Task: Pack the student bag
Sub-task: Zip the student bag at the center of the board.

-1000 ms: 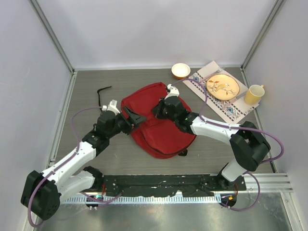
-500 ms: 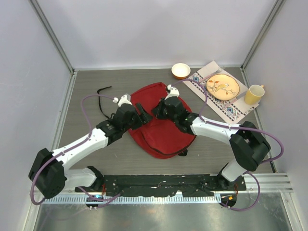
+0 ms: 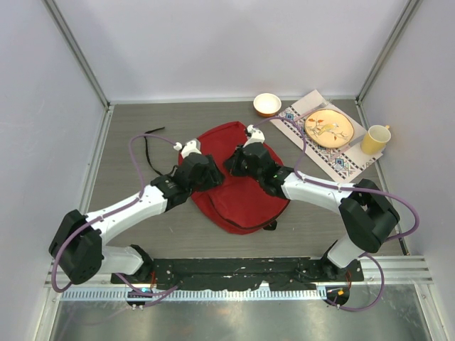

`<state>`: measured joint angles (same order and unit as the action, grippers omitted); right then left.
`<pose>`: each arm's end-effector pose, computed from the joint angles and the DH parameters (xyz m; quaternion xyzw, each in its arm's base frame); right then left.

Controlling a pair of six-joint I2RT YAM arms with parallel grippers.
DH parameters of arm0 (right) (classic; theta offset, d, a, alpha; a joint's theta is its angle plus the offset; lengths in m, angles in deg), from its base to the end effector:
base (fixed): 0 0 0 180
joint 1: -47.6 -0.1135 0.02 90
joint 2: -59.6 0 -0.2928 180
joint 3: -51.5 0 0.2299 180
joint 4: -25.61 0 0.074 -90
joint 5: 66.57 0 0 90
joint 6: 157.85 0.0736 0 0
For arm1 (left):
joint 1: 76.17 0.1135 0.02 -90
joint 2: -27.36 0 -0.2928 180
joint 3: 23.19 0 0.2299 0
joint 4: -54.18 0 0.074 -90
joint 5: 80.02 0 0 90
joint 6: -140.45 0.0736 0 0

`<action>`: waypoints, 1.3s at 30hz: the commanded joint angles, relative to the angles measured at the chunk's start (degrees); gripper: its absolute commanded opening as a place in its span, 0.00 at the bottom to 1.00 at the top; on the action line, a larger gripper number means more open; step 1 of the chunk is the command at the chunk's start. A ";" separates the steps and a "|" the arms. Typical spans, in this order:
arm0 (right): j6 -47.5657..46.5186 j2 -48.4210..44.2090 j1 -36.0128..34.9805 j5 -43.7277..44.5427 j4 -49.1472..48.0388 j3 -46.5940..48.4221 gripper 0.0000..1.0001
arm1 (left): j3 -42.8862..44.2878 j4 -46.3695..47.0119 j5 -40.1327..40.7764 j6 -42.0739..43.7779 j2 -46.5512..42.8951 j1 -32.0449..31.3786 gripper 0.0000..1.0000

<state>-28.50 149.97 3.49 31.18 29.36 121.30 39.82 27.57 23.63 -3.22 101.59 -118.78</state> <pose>0.2733 0.2511 0.2650 0.0018 0.8391 0.3178 0.4416 0.2185 -0.1774 0.2613 -0.1379 0.8826 -0.2539 0.3708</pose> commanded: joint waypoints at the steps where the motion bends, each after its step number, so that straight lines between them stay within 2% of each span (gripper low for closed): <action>1: -0.07 -2.04 0.44 0.60 -2.60 0.34 0.01 | -0.07 0.24 1.56 1.64 -1.55 -0.37 0.54; 5: -0.07 -2.13 0.35 0.60 -2.34 0.52 0.01 | 0.55 0.24 1.38 1.55 -0.06 -0.37 0.34; 7: -0.07 -2.39 0.44 0.51 -2.34 0.43 0.01 | 0.81 0.24 1.55 1.55 0.47 -0.46 0.29; 10: -0.15 -2.56 0.52 0.60 -2.34 0.26 0.01 | 1.08 -0.20 2.26 1.81 0.65 -0.37 0.15; 11: -0.15 -2.74 0.44 0.60 -2.25 0.17 0.01 | 1.08 -0.38 2.35 2.16 0.56 -0.37 0.02; 12: -0.15 -2.83 0.52 0.95 -2.25 0.17 0.01 | 1.08 -0.64 2.61 2.43 0.64 -0.37 0.00; 20: -0.86 -3.97 1.84 5.70 0.74 -0.10 0.01 | -1.55 -6.09 6.21 3.83 -4.00 0.33 0.00; 29: -0.86 -5.99 6.32 4.73 0.83 -1.50 0.01 | -6.39 -8.73 0.77 8.05 -13.41 8.76 0.00; 39: -0.33 -10.38 9.31 6.31 1.36 -7.20 0.01 | -6.39 -12.16 -1.69 10.95 -16.14 15.89 0.00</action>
<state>-28.52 144.17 10.52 33.11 32.09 116.49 33.68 18.50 21.16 4.96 87.91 -106.21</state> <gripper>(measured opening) 0.035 0.027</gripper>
